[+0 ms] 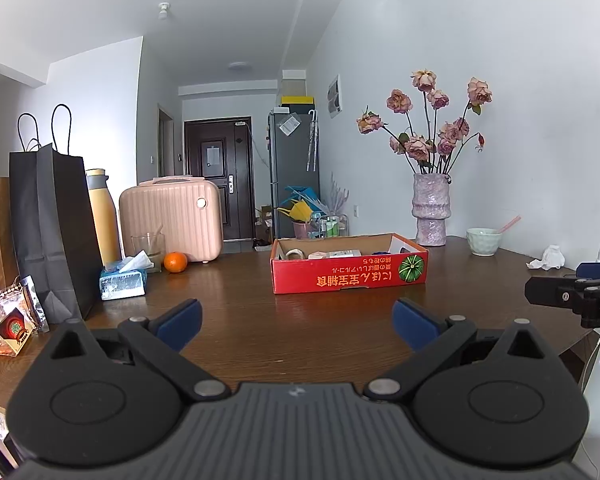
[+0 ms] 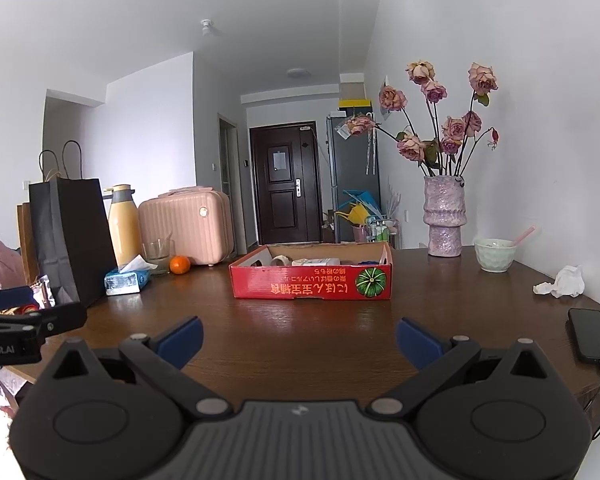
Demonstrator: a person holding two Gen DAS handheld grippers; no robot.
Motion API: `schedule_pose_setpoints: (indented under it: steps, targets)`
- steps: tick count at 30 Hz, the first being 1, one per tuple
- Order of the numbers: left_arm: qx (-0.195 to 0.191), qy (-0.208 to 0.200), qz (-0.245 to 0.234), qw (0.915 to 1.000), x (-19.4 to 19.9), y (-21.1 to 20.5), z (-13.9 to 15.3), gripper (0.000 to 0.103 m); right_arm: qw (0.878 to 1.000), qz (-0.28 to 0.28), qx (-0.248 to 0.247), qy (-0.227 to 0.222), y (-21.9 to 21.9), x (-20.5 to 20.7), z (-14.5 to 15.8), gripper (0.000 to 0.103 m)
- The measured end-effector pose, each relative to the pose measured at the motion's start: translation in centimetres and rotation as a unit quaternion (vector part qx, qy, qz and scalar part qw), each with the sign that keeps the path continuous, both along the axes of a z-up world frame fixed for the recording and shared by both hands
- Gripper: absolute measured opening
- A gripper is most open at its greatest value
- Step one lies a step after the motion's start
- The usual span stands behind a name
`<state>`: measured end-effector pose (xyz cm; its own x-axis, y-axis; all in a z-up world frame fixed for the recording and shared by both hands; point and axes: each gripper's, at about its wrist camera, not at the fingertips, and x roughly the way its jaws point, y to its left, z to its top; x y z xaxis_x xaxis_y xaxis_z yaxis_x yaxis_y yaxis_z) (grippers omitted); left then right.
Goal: Organize rigid objects
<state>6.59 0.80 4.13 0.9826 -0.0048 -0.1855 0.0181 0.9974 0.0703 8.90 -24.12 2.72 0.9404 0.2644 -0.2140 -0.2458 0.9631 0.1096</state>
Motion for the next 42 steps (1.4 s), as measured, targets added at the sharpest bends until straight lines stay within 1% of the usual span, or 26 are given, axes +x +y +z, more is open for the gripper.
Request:
schedule_pose_setpoints:
  steps: [42]
  targets:
    - [0.001, 0.000, -0.001, 1.0000, -0.13, -0.03, 0.17, 0.103, 1.000, 0.000, 0.005, 0.002, 0.13, 0.10, -0.12, 0.103]
